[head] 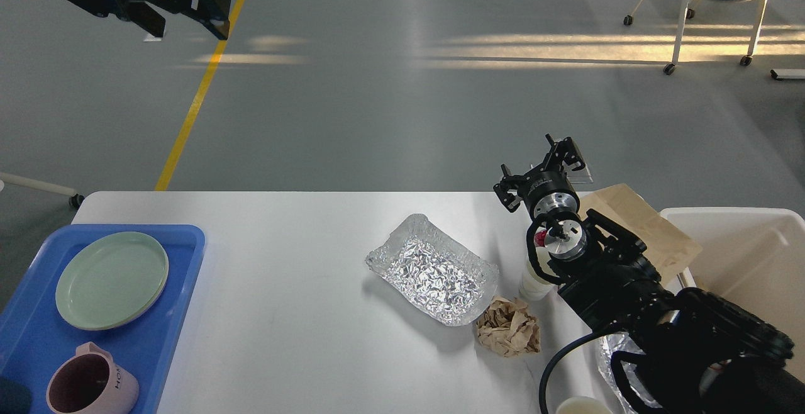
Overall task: Tidy desktop
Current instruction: 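Raise the left gripper up and away from the blue tray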
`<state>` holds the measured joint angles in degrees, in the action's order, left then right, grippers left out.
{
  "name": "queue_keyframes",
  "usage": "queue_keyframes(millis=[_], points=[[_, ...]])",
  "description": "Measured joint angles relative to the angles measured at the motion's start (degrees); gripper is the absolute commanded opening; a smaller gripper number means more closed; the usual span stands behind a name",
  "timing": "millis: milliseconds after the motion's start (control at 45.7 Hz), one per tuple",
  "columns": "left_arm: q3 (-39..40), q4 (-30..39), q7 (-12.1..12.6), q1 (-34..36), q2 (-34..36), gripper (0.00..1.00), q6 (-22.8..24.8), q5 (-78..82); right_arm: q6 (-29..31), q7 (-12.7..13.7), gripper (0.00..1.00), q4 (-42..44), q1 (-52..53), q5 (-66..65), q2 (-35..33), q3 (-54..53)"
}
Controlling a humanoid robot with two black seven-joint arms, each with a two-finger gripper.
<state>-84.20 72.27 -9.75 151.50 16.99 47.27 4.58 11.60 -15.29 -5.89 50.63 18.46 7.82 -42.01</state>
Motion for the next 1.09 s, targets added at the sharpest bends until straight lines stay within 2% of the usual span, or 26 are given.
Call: queue_keyframes(millis=[219, 306, 438, 657, 810, 963, 1094], points=[[3.3, -7.0, 0.0, -15.1, 6.4, 0.71, -24.1, -6.9, 0.0, 0.0, 1.0, 0.0, 0.0, 0.0, 0.0, 0.0], [6.6, -9.8, 0.0, -21.0, 8.4, 0.71, -31.4, -7.5, 0.0, 0.0, 1.0, 0.0, 0.0, 0.0, 0.0, 0.0], [12.2, -14.5, 0.2, -29.8, 10.2, 0.71, -38.5, -7.7, 0.0, 0.0, 1.0, 0.0, 0.0, 0.0, 0.0, 0.0], [20.1, -24.1, 0.3, -39.7, 10.4, 0.71, -43.4, -8.3, 0.0, 0.0, 1.0, 0.0, 0.0, 0.0, 0.0, 0.0], [30.0, -32.5, 0.5, -48.0, 10.0, 0.71, -46.7, -10.1, 0.0, 0.0, 1.0, 0.0, 0.0, 0.0, 0.0, 0.0], [39.0, -43.1, 0.9, -54.8, 9.1, 0.71, -47.4, -10.3, 0.0, 0.0, 1.0, 0.0, 0.0, 0.0, 0.0, 0.0], [46.9, -50.2, 2.5, -59.1, 6.8, 0.71, -47.4, -10.3, 0.0, 0.0, 1.0, 0.0, 0.0, 0.0, 0.0, 0.0]])
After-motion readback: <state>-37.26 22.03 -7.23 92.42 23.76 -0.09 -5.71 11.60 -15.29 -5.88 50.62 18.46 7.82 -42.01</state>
